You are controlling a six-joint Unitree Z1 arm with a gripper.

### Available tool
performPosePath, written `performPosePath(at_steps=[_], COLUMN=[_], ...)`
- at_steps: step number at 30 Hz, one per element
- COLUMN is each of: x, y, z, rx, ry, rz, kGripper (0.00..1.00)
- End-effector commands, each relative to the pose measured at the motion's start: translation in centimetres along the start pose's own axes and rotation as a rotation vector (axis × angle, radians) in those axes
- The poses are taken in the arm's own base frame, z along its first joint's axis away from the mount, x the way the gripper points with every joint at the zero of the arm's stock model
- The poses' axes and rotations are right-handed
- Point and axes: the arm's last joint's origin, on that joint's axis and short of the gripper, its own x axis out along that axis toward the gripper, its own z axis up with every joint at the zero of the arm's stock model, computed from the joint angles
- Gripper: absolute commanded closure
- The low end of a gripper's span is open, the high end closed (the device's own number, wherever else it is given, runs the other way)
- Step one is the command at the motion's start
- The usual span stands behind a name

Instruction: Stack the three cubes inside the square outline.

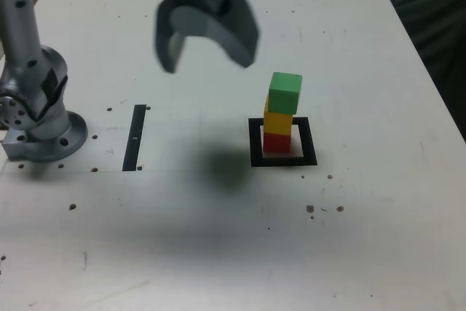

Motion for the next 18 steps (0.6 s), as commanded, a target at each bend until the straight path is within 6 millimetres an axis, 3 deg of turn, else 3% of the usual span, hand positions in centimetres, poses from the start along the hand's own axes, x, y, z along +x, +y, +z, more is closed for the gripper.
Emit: performPosePath(at_steps=[1,12,18], x=[0.7,7.9,10.2], y=[-0.2,-1.4,-1.7], z=[-1.0,-6.7,-8.3], rx=[-0.010,-0.063,-0.066], ry=[-0.004,0.023,0.058], rz=[-0.012,-0.088,-0.094], kGripper=[0.00,0.00,0.00])
